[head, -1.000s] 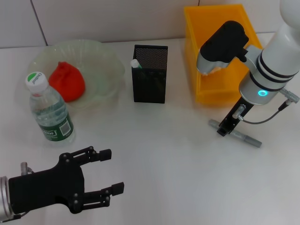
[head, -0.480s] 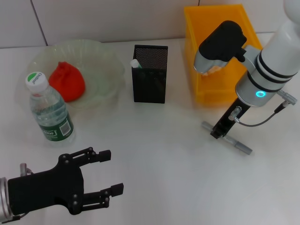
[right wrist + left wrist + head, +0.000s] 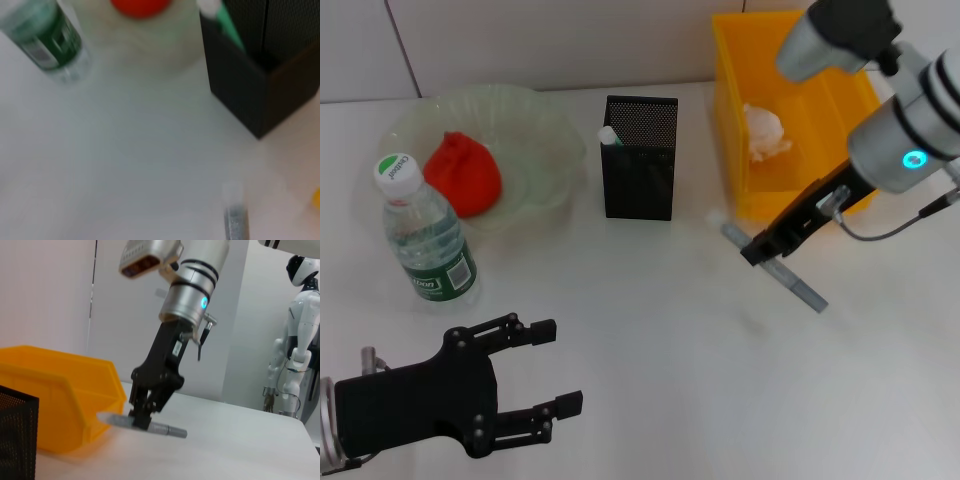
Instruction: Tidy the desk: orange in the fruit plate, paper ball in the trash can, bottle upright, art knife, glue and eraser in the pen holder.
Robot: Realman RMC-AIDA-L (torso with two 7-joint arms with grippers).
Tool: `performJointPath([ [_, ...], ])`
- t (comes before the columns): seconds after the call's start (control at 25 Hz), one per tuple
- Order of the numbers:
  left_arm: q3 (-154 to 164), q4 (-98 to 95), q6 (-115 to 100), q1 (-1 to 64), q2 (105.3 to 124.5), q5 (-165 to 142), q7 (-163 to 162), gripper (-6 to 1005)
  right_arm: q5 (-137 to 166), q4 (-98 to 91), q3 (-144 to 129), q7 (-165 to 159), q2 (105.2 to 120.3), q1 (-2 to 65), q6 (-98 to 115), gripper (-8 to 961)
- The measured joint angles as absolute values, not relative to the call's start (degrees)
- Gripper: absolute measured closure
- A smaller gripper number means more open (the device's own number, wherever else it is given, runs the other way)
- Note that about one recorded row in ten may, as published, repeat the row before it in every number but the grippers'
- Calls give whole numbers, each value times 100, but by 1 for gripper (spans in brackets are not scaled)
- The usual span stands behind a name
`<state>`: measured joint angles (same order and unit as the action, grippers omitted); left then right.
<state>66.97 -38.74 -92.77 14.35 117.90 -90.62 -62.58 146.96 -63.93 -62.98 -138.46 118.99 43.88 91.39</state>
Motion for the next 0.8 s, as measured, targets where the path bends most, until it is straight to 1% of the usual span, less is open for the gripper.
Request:
performJointPath([
  [0.32,6697,-3869,-9277,1450,11781,-9061,-6258,194,13962,-7243,-5400,-13711,11841,4157,9566,813],
  [0.56,6697,-3871,-9276,1450,11778,-9061,-6258,194,13495,-7538,-5105,-13705,11798,4047,9547,814],
  [0.8,6697,-3877,-9272,1448,11777,-9061,-6248,195,12934,-7680,-4977,-13584,11799,3979,9189,815],
])
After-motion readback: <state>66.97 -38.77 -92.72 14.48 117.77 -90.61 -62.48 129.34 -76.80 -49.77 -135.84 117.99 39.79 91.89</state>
